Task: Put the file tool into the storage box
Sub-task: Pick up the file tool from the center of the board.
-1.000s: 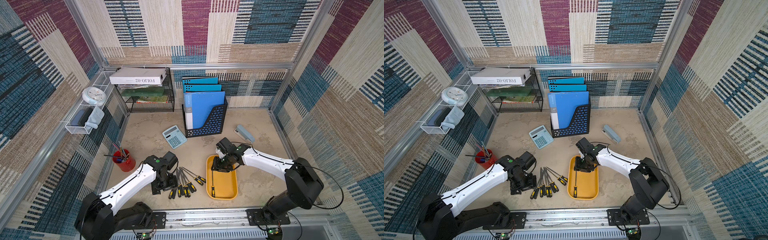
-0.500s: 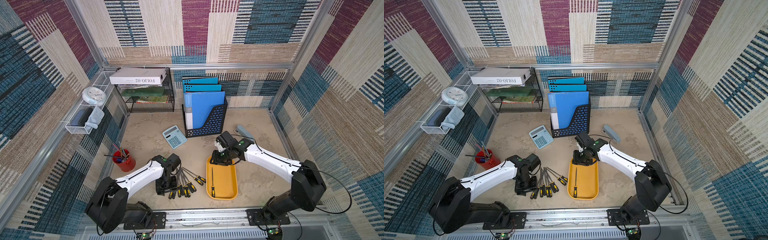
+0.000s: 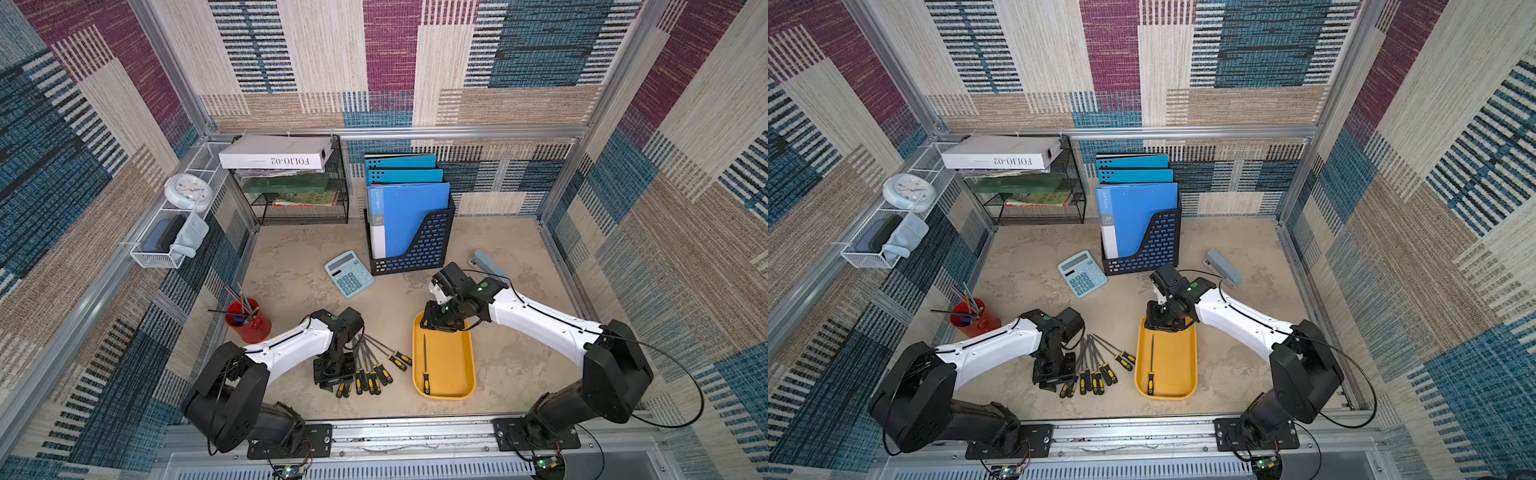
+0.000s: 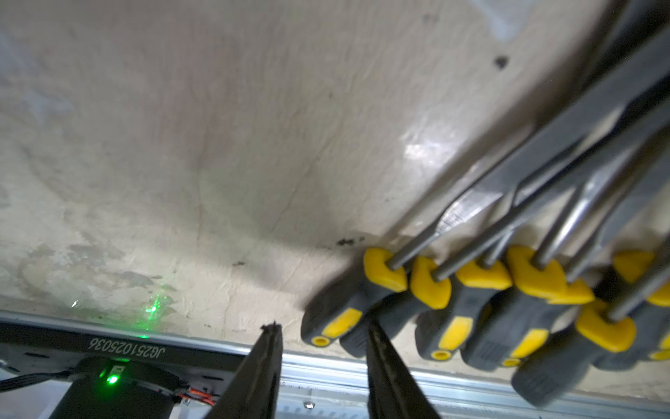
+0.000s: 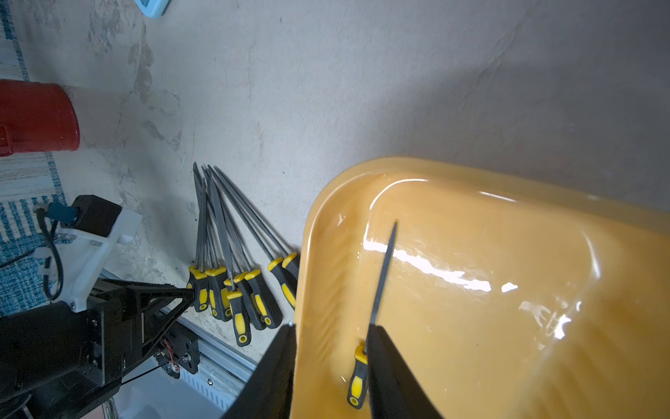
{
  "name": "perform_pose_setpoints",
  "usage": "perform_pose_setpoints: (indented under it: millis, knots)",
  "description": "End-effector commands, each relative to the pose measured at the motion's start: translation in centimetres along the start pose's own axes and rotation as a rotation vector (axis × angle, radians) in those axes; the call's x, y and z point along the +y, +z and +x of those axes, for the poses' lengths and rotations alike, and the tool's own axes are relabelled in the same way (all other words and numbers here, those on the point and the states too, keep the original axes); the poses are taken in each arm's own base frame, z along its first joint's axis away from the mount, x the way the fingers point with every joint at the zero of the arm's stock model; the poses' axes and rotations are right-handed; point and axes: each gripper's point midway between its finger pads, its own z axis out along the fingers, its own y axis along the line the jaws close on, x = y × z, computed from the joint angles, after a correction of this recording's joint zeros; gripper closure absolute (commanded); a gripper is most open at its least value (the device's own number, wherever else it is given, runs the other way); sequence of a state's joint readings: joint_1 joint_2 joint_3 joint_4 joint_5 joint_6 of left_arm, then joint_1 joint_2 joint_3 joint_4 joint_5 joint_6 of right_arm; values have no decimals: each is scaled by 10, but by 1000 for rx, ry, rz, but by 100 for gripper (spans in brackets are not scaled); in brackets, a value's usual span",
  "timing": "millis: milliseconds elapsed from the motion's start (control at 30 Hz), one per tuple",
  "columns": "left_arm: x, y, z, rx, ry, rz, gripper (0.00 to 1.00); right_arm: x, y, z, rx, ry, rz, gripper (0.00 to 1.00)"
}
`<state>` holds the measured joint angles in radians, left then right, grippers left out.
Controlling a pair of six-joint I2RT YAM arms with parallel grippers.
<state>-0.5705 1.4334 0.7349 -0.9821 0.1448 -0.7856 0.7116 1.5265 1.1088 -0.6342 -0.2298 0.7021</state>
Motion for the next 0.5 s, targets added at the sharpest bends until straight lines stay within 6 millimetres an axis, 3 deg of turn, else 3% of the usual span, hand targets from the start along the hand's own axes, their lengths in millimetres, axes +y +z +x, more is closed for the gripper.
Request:
perform_pose_setpoints:
  millis: [0,333,467]
  knots:
    - [8,5,-10,-45,-18,-48,57,4,-2,-2,-6,-12,-11,62]
    - [8,7,-16,-61,-21,-40,53,6,1,-2,0,-9,-24,62]
    - [7,14,-19,-47,-10,-50,71,7,1,-3,2,-11,-26,64]
